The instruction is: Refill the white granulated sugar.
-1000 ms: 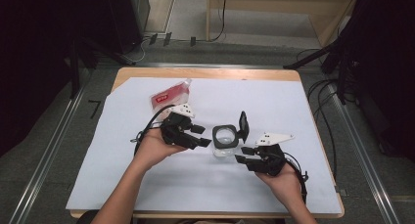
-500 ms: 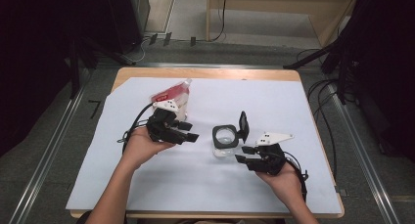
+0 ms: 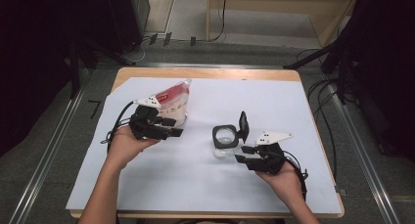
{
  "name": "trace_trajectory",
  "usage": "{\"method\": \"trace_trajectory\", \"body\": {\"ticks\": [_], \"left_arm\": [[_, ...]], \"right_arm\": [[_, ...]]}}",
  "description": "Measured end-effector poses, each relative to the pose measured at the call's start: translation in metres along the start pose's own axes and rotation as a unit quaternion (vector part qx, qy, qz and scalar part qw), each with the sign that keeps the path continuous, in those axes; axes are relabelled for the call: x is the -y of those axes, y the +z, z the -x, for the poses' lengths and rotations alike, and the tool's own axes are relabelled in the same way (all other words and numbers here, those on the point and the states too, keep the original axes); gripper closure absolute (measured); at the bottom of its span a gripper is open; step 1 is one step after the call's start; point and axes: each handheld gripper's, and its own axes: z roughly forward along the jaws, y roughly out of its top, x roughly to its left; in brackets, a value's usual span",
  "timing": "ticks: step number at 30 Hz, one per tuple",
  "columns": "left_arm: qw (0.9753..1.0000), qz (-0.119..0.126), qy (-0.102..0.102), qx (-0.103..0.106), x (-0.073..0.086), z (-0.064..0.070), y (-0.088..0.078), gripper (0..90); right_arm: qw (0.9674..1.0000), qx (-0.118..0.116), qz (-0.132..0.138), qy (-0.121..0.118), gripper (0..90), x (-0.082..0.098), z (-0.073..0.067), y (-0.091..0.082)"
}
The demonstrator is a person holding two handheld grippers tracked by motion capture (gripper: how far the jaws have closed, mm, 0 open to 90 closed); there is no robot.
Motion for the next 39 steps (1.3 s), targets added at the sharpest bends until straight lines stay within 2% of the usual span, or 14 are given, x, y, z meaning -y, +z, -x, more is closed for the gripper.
{"method": "trace_trajectory", "body": {"ticks": [8,9,10,14,15,21,26,27,29,36,39], "left_arm": [[0.9995,0.007,-0.015,-0.027,0.009,-0.01,-0.023,46.7],[0.9993,0.002,-0.016,-0.033,0.009,-0.011,-0.026,46.7],[0.9992,0.009,-0.02,-0.032,0.01,-0.011,-0.028,46.7],[0.9987,0.01,-0.026,-0.042,0.013,-0.014,-0.037,46.4],[0.9988,0.012,-0.027,-0.039,0.014,-0.015,-0.04,46.4],[0.9972,0.021,-0.045,-0.056,0.018,-0.023,-0.05,46.2],[0.9962,0.019,-0.055,-0.064,0.02,-0.031,-0.048,45.4],[0.9963,0.02,-0.052,-0.066,0.02,-0.034,-0.047,45.3],[0.9957,0.027,-0.058,-0.068,0.019,-0.037,-0.045,45.1],[0.9956,0.034,-0.069,-0.053,0.015,-0.046,-0.033,45.7],[0.9953,0.035,-0.069,-0.058,0.012,-0.048,-0.027,46.9]], "right_arm": [[1.0,-0.008,0.0,0.001,54.2,-0.003,-0.001,0.003],[1.0,-0.009,-0.001,-0.004,54.3,-0.003,-0.002,0.003],[0.9999,-0.008,0.0,-0.007,54.4,-0.004,-0.002,0.003],[0.9998,-0.015,-0.001,-0.016,54.8,-0.006,-0.006,0.004],[0.9997,-0.018,0.0,-0.019,54.9,-0.006,-0.006,0.005],[0.9993,-0.025,-0.004,-0.026,55.4,-0.007,-0.01,0.007],[0.9992,-0.028,-0.005,-0.026,55.9,-0.007,-0.012,0.007],[0.9991,-0.03,-0.006,-0.028,55.9,-0.007,-0.012,0.008],[0.999,-0.033,-0.007,-0.028,56.0,-0.007,-0.014,0.009],[0.9989,-0.038,-0.009,-0.027,55.8,-0.007,-0.018,0.01],[0.9988,-0.038,-0.009,-0.028,55.6,-0.006,-0.019,0.01]]}}
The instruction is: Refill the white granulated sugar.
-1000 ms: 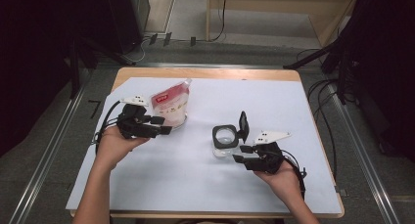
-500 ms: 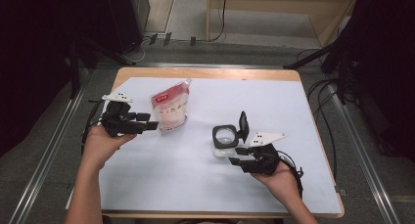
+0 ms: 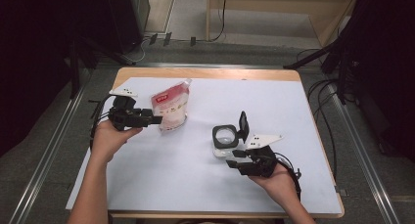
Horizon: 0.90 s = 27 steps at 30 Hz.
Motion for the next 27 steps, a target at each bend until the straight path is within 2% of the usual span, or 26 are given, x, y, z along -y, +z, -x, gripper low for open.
{"method": "trace_trajectory", "body": {"ticks": [6,12,16,17,18,19,23,24,27], "left_arm": [[0.9999,0.011,-0.001,-0.013,-0.005,-0.001,0.007,52.9],[0.9994,0.022,0.0,-0.026,-0.007,-0.001,0.012,60.4],[0.9995,0.025,-0.005,-0.021,-0.008,-0.003,0.015,61.2],[0.9993,0.026,-0.004,-0.028,-0.008,-0.003,0.016,61.5],[0.9992,0.029,-0.005,-0.026,-0.008,-0.003,0.018,61.5],[0.9994,0.024,0.0,-0.026,-0.008,-0.003,0.019,62.2],[0.9988,0.03,0.011,-0.036,-0.008,-0.001,0.023,67.9],[0.9988,0.031,0.009,-0.036,-0.008,0.0,0.023,71.9],[0.9985,0.036,0.014,-0.039,-0.007,0.001,0.026,76.6]], "right_arm": [[1.0,0.0,0.003,-0.003,55.6,0.001,-0.003,0.0],[0.9999,-0.007,0.003,-0.008,55.2,-0.001,-0.012,0.006],[0.9998,-0.013,-0.003,-0.015,54.8,-0.002,-0.02,0.012],[0.9997,-0.016,-0.004,-0.018,54.5,-0.003,-0.023,0.015],[0.9997,-0.016,-0.004,-0.018,54.5,-0.003,-0.023,0.015],[0.9997,-0.018,-0.004,-0.018,54.3,-0.003,-0.024,0.016],[0.9995,-0.024,-0.001,-0.019,53.9,-0.006,-0.029,0.022],[0.9994,-0.026,-0.001,-0.021,53.9,-0.007,-0.03,0.024],[0.9993,-0.028,-0.002,-0.025,53.8,-0.008,-0.033,0.027]]}}
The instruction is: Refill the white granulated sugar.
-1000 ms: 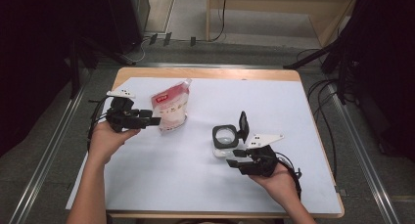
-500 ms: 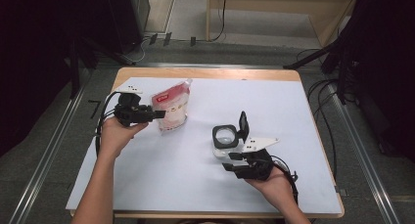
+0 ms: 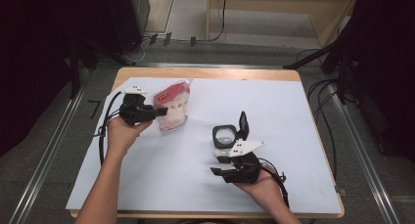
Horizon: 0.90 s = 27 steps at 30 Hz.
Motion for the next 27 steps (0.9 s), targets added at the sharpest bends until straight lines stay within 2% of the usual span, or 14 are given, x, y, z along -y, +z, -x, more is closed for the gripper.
{"method": "trace_trajectory", "body": {"ticks": [2,4,5,6,10,15,17,21,22,27], "left_arm": [[0.9999,0.001,0.008,-0.006,0.001,0.001,0.0,81.1],[1.0,-0.004,0.001,-0.005,0.0,0.002,0.001,84.6],[1.0,-0.007,-0.001,-0.004,0.0,0.001,0.001,89.9],[0.9999,-0.004,-0.013,0.0,0.0,0.0,0.002,90.0],[0.9996,-0.006,-0.026,0.003,-0.001,-0.002,0.001,90.0],[0.9995,-0.003,-0.031,0.007,-0.003,-0.001,-0.001,90.0],[0.9992,-0.006,-0.032,0.025,-0.005,0.0,-0.003,90.0],[0.9981,-0.008,-0.044,0.043,-0.008,0.003,-0.01,90.0],[0.998,-0.014,-0.041,0.045,-0.009,0.004,-0.011,90.0],[0.9975,-0.009,-0.031,0.063,-0.015,0.015,-0.018,90.0]], "right_arm": [[1.0,-0.002,-0.001,-0.003,53.8,-0.001,-0.002,0.002],[1.0,-0.004,-0.001,-0.004,53.8,-0.001,-0.003,0.004],[1.0,-0.004,-0.001,-0.003,53.8,-0.001,-0.003,0.005],[1.0,-0.004,0.0,-0.005,54.0,-0.003,-0.004,0.007],[1.0,-0.002,0.002,-0.003,56.2,-0.007,-0.004,0.008],[0.9999,0.003,0.015,0.0,57.9,-0.012,-0.004,0.005],[0.9998,0.002,0.017,0.0,58.1,-0.014,-0.004,0.004],[0.9998,-0.001,0.02,-0.003,58.3,-0.021,-0.005,0.005],[0.9998,0.0,0.019,-0.006,58.3,-0.023,-0.006,0.006],[0.9998,0.002,0.018,-0.007,59.1,-0.032,-0.007,0.012]]}}
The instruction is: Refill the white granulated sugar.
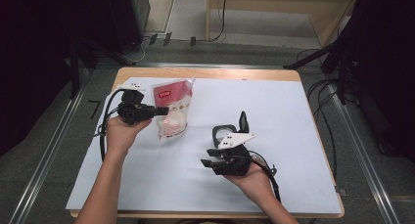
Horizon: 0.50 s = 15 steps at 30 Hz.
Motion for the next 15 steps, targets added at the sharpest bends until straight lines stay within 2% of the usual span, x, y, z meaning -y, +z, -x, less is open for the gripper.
{"method": "trace_trajectory", "body": {"ticks": [5,8,10,11,15], "left_arm": [[0.9998,0.003,0.016,0.01,-0.006,0.014,-0.01,90.0],[0.9996,0.001,0.017,0.023,-0.008,0.02,-0.014,90.0],[0.9993,-0.002,0.023,0.029,-0.009,0.021,-0.015,90.0],[0.9993,-0.004,0.017,0.034,-0.008,0.024,-0.015,90.0],[0.9988,-0.013,0.027,0.038,-0.008,0.03,-0.017,90.0]], "right_arm": [[1.0,0.0,-0.001,0.004,59.3,-0.004,-0.002,0.008],[1.0,0.001,-0.001,0.005,58.0,-0.004,-0.003,0.012],[1.0,0.003,-0.003,0.002,58.0,-0.003,-0.004,0.015],[1.0,0.002,-0.005,0.005,57.9,-0.003,-0.005,0.016],[0.9999,0.002,-0.013,0.009,57.8,0.002,-0.007,0.022]]}}
